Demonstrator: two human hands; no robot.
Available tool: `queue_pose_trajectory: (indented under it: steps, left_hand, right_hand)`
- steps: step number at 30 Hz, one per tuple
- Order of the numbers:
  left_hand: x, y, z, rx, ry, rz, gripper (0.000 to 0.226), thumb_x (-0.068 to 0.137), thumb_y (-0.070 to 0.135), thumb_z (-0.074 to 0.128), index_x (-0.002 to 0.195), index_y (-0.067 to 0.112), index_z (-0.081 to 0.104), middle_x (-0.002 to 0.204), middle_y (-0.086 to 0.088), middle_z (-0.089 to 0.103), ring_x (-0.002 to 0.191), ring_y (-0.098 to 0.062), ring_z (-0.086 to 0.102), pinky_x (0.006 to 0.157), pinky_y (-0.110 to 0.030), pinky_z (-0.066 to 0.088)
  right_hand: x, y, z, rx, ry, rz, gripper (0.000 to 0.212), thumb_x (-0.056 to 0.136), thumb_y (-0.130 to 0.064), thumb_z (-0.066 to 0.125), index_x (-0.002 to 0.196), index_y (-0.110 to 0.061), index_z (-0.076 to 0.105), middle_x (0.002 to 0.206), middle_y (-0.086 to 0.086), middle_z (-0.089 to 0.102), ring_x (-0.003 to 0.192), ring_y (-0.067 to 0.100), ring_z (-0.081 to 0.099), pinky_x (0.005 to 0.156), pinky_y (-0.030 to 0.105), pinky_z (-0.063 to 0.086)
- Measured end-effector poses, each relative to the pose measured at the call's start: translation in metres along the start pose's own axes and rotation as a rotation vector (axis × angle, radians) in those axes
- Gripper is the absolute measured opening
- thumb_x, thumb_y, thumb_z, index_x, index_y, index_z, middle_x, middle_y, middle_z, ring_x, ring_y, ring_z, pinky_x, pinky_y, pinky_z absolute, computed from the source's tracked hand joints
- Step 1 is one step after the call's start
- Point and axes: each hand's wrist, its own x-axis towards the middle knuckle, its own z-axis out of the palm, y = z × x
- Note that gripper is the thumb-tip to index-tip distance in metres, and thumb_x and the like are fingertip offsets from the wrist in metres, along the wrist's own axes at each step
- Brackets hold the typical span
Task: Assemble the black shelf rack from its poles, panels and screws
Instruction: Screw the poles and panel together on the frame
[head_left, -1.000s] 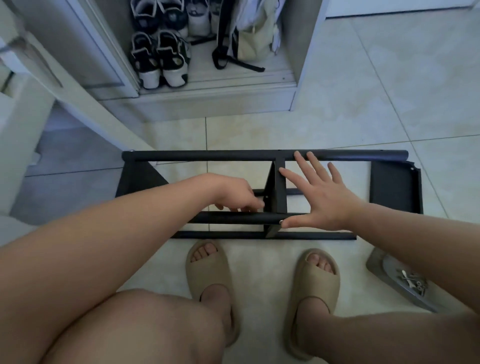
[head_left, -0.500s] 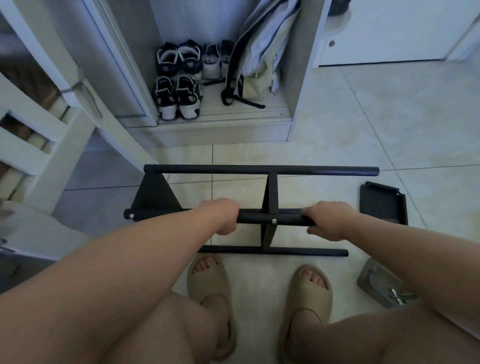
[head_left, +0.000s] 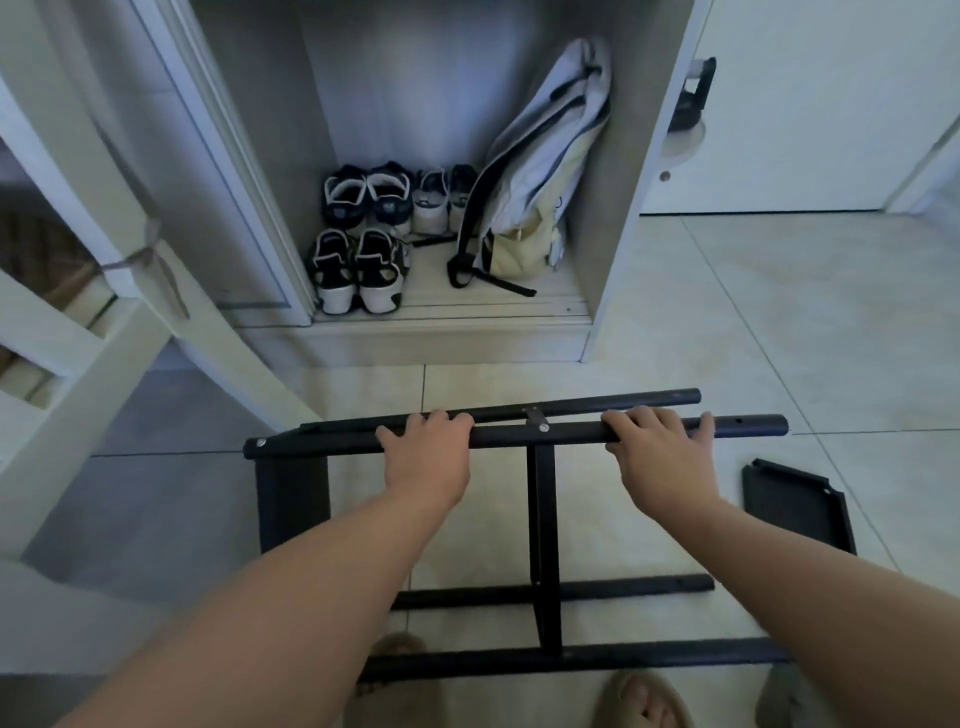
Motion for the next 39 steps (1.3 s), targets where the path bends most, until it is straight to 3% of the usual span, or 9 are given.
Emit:
queue_pose_trajectory:
  steps: [11,15,18,23,25,28,31,36,39]
  left_hand:
    - [0.15,-0.014,0.064,0.042,-0.028,-0.021,0.043,0.092,0.001,0.051,0.126,0.029,0.047,0.127,-0.004,0.05,0.12,-0.03,0.043,0.105,-0.066,0.027]
    - [0.176,-0.02,0.088,0.025,-0.02,-0.015,0.04,0.093,0.002,0.052,0.124,0.028,0.049,0.124,-0.003,0.051,0.117,-0.029,0.045,0.105,-0.064,0.031]
    - [0.179,-0.023,0.093,-0.025,-0.021,-0.014,0.034,0.096,0.009,0.052,0.126,0.025,0.051,0.127,-0.004,0.052,0.116,-0.028,0.047,0.102,-0.058,0.037]
    - [0.151,-0.017,0.085,-0.065,-0.12,0.007,0.052,0.102,0.038,0.048,0.151,0.028,0.032,0.158,-0.003,0.03,0.144,-0.03,0.027,0.113,-0.059,0.027]
    - [0.13,-0.012,0.083,-0.075,-0.178,0.036,0.055,0.102,0.041,0.046,0.153,0.029,0.03,0.162,-0.004,0.027,0.145,-0.03,0.029,0.114,-0.055,0.029]
    - [0.097,-0.003,0.083,-0.171,-0.315,0.079,0.056,0.101,0.047,0.046,0.152,0.025,0.037,0.155,-0.004,0.041,0.138,-0.028,0.043,0.11,-0.045,0.038]
    - [0.068,0.01,0.089,-0.286,-0.496,0.092,0.062,0.102,0.05,0.045,0.153,0.015,0.038,0.155,-0.007,0.043,0.139,-0.027,0.044,0.113,-0.038,0.038]
    - [0.035,0.03,0.115,-0.37,-0.633,0.051,0.067,0.101,0.055,0.044,0.149,0.009,0.044,0.15,-0.011,0.049,0.134,-0.03,0.048,0.11,-0.039,0.04]
    - [0.032,0.038,0.128,-0.473,-0.674,-0.017,0.062,0.1,0.053,0.048,0.135,0.002,0.055,0.133,-0.018,0.059,0.12,-0.035,0.057,0.101,-0.039,0.046]
  right_hand:
    - [0.149,-0.019,0.088,0.072,0.009,0.033,0.046,0.101,-0.016,0.052,0.142,-0.033,0.042,0.138,-0.002,0.049,0.136,0.027,0.038,0.113,0.073,0.019]
    - [0.171,-0.024,0.117,0.128,0.051,0.04,0.034,0.106,-0.024,0.046,0.139,-0.03,0.047,0.138,0.001,0.051,0.137,0.029,0.038,0.115,0.071,0.019]
    - [0.175,-0.026,0.125,0.253,0.036,0.022,0.034,0.107,-0.029,0.043,0.14,-0.026,0.049,0.141,0.001,0.051,0.138,0.028,0.038,0.118,0.061,0.025]
    - [0.148,-0.03,0.11,0.335,-0.07,-0.001,0.054,0.107,-0.044,0.039,0.157,-0.029,0.028,0.163,0.0,0.03,0.154,0.026,0.016,0.123,0.055,0.017]
    - [0.125,-0.029,0.1,0.358,-0.109,-0.006,0.057,0.107,-0.047,0.036,0.16,-0.03,0.022,0.167,0.0,0.023,0.156,0.025,0.012,0.124,0.053,0.016]
    - [0.084,-0.025,0.089,0.358,-0.133,-0.055,0.056,0.106,-0.048,0.038,0.158,-0.029,0.027,0.164,-0.002,0.032,0.153,0.023,0.023,0.122,0.049,0.024]
    - [0.045,-0.017,0.083,0.372,-0.243,-0.081,0.052,0.106,-0.049,0.039,0.153,-0.027,0.037,0.154,-0.002,0.046,0.141,0.023,0.041,0.116,0.044,0.033]
    - [-0.004,-0.004,0.097,0.319,-0.471,-0.157,0.05,0.104,-0.054,0.042,0.147,-0.029,0.044,0.145,-0.004,0.055,0.13,0.022,0.052,0.109,0.043,0.038]
    - [-0.021,0.001,0.113,0.245,-0.562,-0.222,0.052,0.101,-0.059,0.045,0.144,-0.031,0.045,0.136,-0.005,0.059,0.124,0.022,0.055,0.107,0.042,0.037]
